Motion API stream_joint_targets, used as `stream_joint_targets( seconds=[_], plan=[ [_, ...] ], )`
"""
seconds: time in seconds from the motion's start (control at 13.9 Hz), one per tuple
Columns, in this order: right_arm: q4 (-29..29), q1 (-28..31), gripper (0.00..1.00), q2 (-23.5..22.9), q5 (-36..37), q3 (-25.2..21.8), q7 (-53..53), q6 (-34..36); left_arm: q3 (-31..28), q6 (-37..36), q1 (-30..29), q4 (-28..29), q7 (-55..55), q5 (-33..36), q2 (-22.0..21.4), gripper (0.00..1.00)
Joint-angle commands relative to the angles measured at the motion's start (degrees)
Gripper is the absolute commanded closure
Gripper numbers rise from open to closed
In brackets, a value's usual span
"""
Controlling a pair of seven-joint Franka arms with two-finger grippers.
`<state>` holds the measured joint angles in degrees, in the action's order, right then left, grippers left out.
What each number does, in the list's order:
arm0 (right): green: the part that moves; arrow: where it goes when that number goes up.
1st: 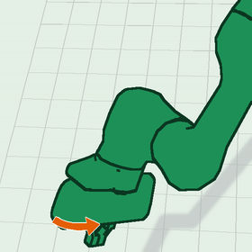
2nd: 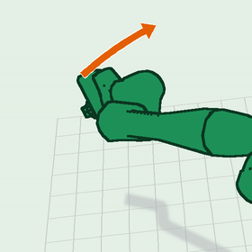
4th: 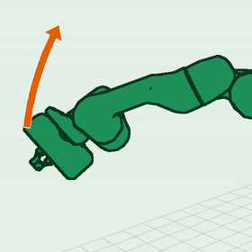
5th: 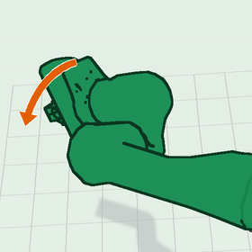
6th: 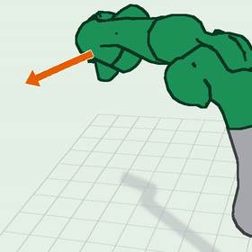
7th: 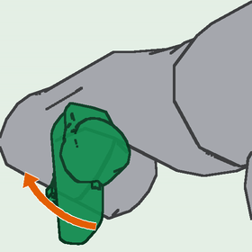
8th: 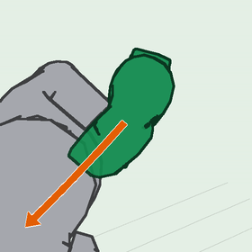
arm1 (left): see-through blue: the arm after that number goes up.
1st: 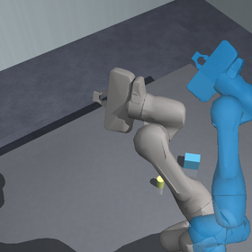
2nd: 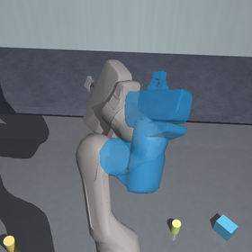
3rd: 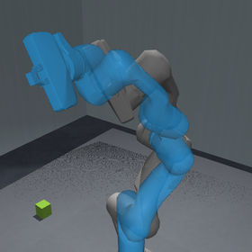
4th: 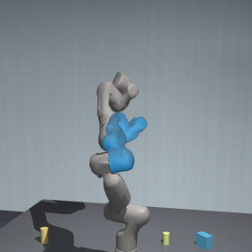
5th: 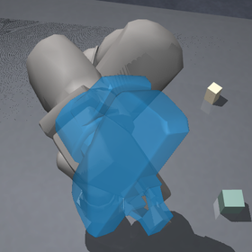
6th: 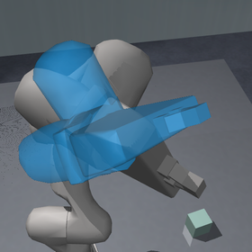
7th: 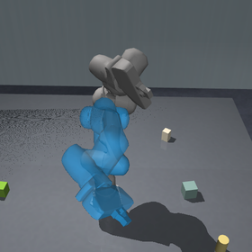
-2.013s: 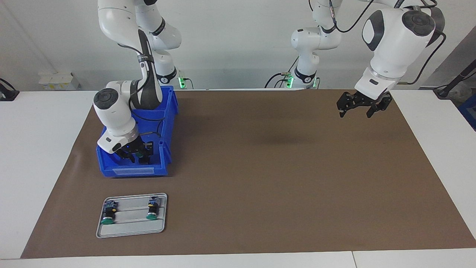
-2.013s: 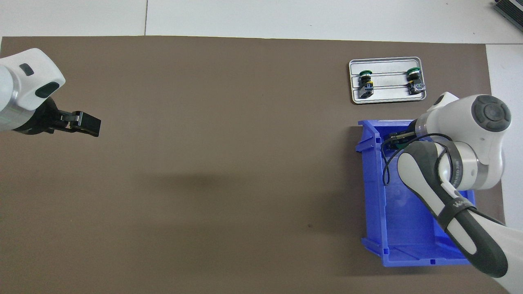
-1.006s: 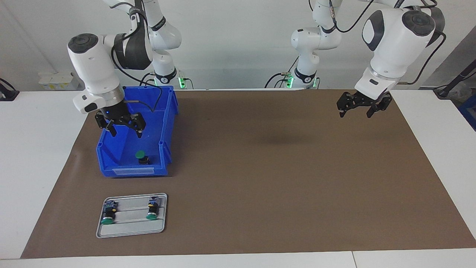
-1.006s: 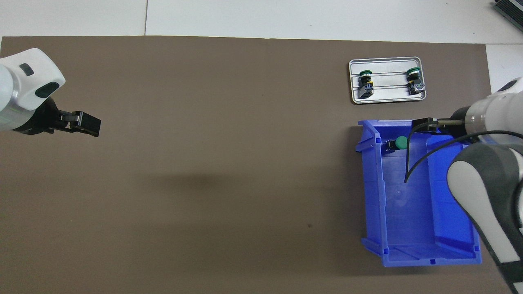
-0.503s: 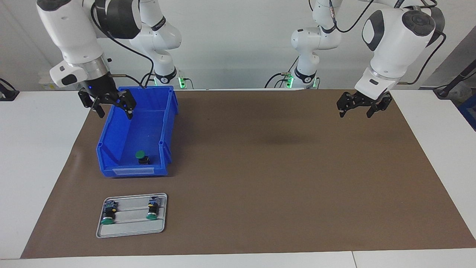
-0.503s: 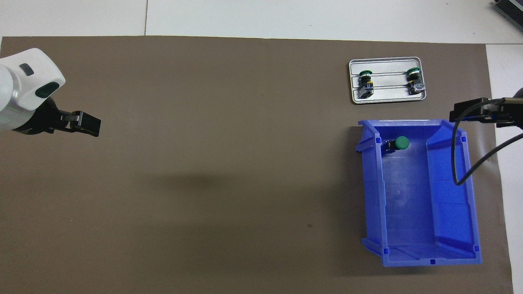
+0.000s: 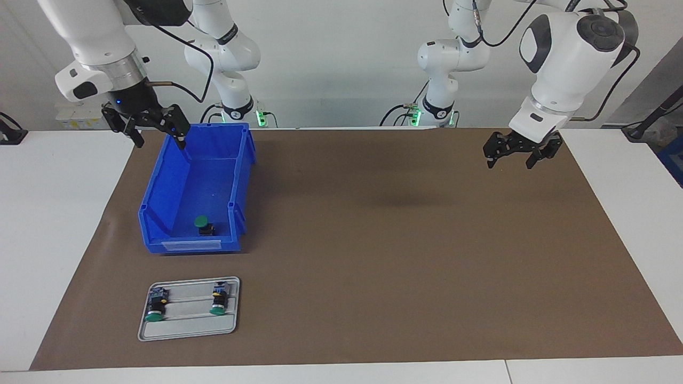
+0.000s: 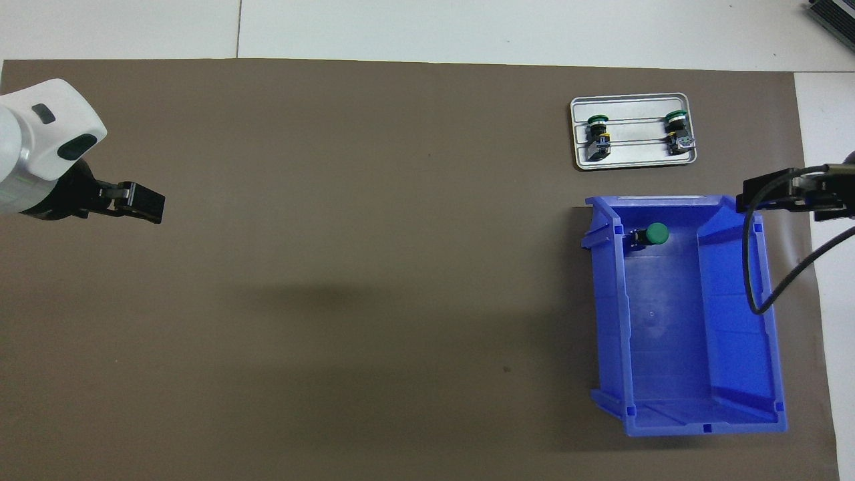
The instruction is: Place and press button with both arms
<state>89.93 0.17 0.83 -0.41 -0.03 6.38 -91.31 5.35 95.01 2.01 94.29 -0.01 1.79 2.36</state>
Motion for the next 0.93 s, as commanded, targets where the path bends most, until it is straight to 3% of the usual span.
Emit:
stream_joint_targets(
  seconds=[0.0, 0.86],
  plan=[
    [1.90, -0.08, 0.01, 0.84, 0.05, 0.21, 0.39, -0.36, 0.45, 1.41, -0.69, 2.22, 0.36, -0.56, -1.66, 0.00],
    [2.44, -0.08, 0.01, 1.37, 0.32, 0.38, 0.30, -0.10, 0.45, 1.41, -0.69, 2.13, 0.36, -0.56, -1.66, 0.00]
  ],
)
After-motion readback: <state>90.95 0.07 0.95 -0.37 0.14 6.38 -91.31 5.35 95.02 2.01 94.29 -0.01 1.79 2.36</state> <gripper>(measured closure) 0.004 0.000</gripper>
